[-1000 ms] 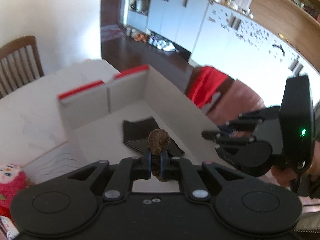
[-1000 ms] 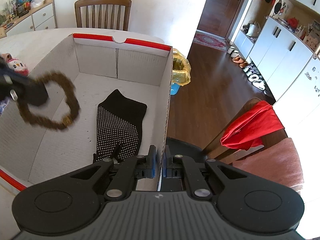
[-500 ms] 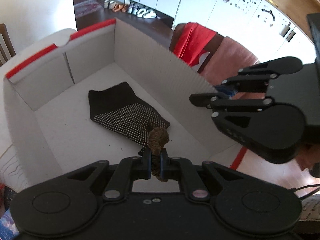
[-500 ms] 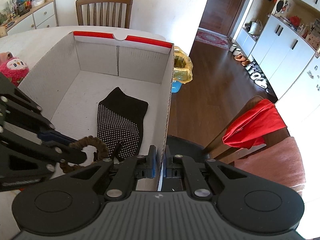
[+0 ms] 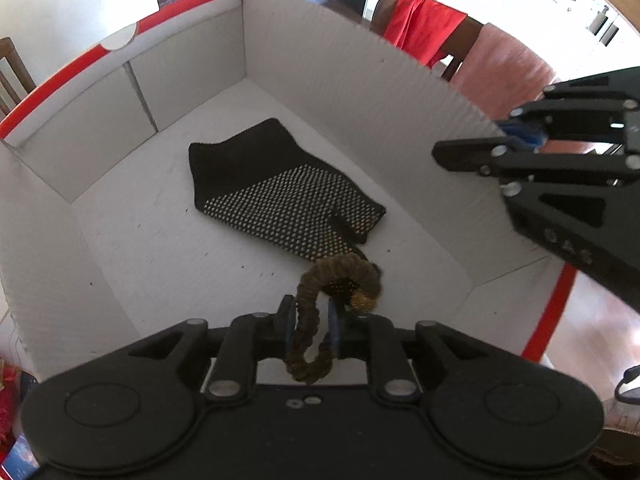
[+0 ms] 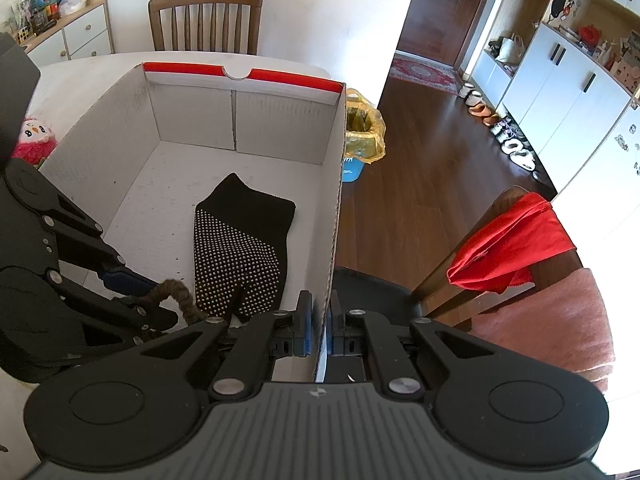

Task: Organize objects
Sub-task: 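Carry the bracelet into the box and open the left gripper beside the glove, then move the left gripper back to the pile and grasp the cartoon face cushion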

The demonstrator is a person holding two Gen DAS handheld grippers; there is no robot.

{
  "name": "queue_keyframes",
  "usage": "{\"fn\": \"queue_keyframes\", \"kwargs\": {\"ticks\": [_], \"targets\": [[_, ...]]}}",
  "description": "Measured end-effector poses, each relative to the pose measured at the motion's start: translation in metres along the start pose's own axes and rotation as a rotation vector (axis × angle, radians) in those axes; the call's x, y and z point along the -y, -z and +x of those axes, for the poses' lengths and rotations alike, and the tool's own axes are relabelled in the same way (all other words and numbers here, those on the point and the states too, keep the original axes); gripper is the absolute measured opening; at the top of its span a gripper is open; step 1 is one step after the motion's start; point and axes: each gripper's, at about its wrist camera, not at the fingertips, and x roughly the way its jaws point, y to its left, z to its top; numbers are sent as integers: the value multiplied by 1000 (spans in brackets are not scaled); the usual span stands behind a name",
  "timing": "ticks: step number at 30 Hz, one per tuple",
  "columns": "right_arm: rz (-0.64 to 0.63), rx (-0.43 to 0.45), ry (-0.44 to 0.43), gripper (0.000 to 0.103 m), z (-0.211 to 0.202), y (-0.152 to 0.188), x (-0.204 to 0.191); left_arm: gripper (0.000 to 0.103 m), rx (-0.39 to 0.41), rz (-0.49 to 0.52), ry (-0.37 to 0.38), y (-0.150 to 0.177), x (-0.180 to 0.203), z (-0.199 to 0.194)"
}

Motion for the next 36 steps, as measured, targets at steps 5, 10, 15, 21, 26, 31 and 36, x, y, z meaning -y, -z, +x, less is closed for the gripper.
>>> {"fn": "queue_keyframes", "kwargs": {"ticks": [5, 10, 15, 21, 26, 31, 36], "targets": [[0, -1, 0, 6, 0, 0, 0, 29, -9, -1, -21, -2, -2, 2], [1, -2, 0, 6, 0, 1, 0, 38, 4, -11, -12, -1, -4, -4], [1, -2, 0, 6, 0, 0, 1, 45, 39, -15, -11, 3, -2, -18], [1, -2, 1, 6, 0, 1, 2, 45, 105, -35, -22, 7, -4, -41], [-1, -3, 2, 6, 0, 1, 2, 45, 164, -65, -32, 11, -7, -60], [-5, -3, 3, 6, -1, 2, 5, 45, 220, -121, -35, 20, -15, -80], [-10, -7, 1, 6, -1, 2, 3, 45, 277, -155, -57, 28, -21, -99]]}}
